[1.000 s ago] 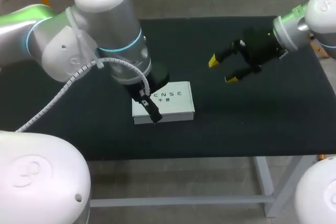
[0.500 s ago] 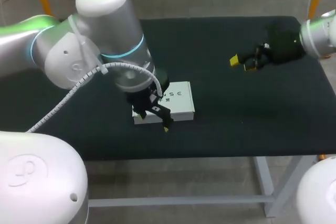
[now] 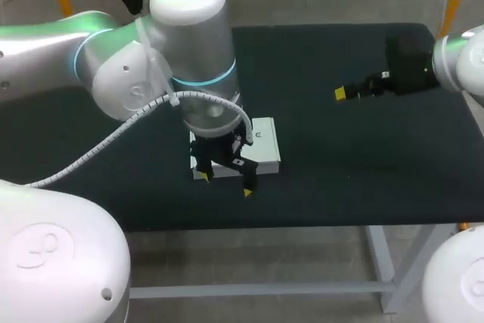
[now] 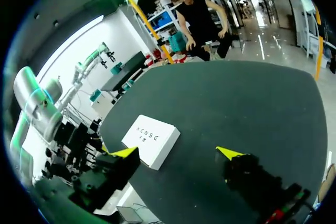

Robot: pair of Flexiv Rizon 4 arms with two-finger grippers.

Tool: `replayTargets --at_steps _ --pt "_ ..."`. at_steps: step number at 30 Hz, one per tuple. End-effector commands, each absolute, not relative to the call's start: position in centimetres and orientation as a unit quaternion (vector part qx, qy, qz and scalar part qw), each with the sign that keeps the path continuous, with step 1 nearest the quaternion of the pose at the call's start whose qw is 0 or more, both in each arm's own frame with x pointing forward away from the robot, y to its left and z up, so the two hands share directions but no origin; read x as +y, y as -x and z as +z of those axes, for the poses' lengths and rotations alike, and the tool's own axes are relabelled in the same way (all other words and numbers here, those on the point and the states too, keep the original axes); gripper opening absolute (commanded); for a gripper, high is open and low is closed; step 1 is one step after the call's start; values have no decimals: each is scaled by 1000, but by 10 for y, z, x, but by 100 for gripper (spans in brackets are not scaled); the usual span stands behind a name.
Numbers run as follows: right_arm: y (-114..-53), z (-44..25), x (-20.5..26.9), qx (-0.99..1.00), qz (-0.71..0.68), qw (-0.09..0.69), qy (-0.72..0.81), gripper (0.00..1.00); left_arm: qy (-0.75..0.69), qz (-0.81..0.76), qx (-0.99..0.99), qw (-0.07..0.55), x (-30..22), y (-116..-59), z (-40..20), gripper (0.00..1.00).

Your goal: Assemble the packaging by folding the flat box into shape, placing the metal phone stand inside, and closing the box properly

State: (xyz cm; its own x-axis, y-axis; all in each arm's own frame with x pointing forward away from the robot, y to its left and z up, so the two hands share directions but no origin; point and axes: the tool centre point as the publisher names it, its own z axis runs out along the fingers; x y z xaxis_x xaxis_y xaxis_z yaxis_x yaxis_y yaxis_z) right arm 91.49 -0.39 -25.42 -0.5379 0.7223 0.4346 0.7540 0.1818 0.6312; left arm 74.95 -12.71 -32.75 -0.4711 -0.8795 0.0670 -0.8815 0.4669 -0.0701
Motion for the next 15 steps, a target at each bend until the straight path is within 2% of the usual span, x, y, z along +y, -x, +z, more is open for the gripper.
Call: replayTargets --at_steps 1,7,15 --pt "-913 -254 -3 -768 -421 16 481 100 -515 35 -856 4 -132 -751 -327 100" --pt "-920 -254 -20 -780 -464 -71 413 100 -584 63 -809 7 -130 -756 -333 100" --pt "-936 -257 -33 -797 -491 -134 325 100 -639 98 -762 22 -129 -752 -344 100"
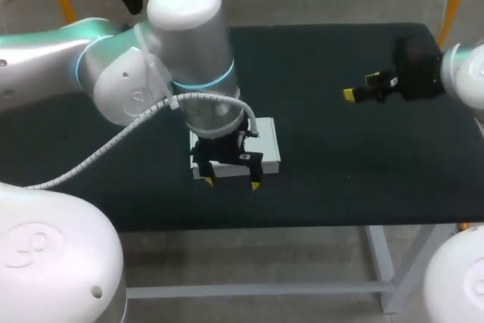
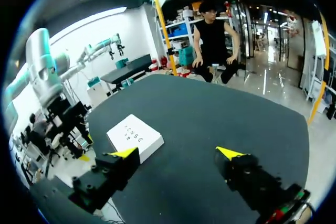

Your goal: Assemble the packaging by folding the flat box into shape, placing the metal phone stand inside, and closing the box properly

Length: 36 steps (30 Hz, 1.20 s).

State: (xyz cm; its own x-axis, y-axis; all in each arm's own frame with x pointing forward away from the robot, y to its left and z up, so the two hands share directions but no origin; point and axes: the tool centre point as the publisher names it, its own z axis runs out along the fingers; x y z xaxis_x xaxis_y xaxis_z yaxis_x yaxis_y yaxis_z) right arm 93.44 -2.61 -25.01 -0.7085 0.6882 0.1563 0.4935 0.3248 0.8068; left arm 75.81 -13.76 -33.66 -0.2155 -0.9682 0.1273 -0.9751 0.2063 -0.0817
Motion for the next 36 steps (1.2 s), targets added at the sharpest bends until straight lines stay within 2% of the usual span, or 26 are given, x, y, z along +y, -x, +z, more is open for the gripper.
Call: replayTargets --at_steps 1,10,36 --pt "-938 -257 -33 802 488 145 -313 100 -643 96 -759 14 -130 -751 -345 100" --pt "-957 -256 -39 810 478 197 -275 100 -666 90 -740 -10 -131 -754 -365 100" --pt "-970 -254 -42 797 497 200 -278 100 -720 59 -689 -50 -152 -809 -401 100"
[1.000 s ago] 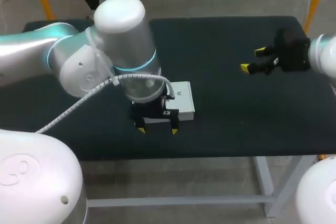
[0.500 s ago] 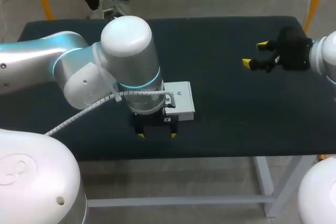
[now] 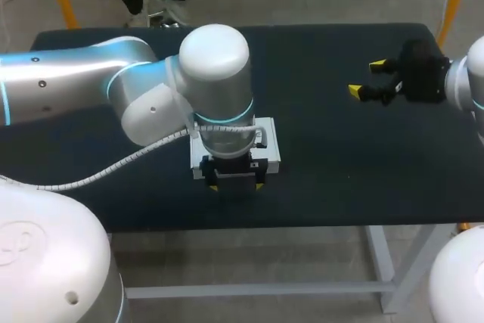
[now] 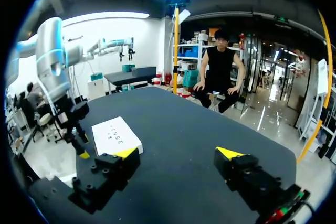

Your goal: Assemble the packaging by folding the flat box into shape, placing the metal phone stand inside, and closing the box properly

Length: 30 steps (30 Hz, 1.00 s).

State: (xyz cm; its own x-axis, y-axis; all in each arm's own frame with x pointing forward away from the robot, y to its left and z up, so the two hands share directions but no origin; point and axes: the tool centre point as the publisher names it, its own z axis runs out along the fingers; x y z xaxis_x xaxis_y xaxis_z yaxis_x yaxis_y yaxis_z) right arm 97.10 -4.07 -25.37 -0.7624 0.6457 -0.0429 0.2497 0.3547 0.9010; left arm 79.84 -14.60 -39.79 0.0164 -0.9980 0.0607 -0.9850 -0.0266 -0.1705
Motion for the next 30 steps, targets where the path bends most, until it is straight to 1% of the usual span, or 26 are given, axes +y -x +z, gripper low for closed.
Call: replayTargets --at_steps 1,13,30 --pt "-970 -254 -42 797 497 200 -278 100 723 -59 686 51 -151 -811 -401 100" --pt "-970 -254 -42 797 497 200 -278 100 734 -57 676 48 -142 -847 -402 100" --pt "-970 -254 -42 797 497 200 -278 100 740 -59 669 45 -130 -914 -400 100"
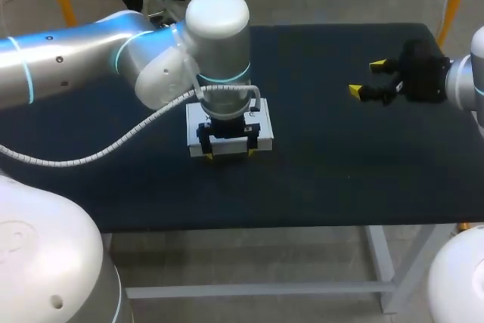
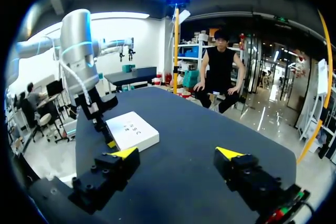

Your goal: Assemble the packaging by folding the flat box into shape, placing the metal phone stand inside, and closing the box properly

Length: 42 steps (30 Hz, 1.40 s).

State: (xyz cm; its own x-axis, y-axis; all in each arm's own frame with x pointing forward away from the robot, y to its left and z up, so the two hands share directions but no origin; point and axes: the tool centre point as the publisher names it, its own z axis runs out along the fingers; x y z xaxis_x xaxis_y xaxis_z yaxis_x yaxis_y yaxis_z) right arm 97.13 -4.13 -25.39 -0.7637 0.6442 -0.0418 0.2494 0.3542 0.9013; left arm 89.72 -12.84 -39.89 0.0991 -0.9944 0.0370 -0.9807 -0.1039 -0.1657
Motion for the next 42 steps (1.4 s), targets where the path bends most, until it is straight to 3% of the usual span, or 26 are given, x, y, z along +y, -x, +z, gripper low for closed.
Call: replayTargets --at_steps 1,42 --pt "-970 -254 -42 797 497 200 -278 100 740 -59 668 45 -130 -919 -401 100" --pt "-970 -254 -42 797 497 200 -278 100 728 -40 684 29 -84 -1127 -402 100"
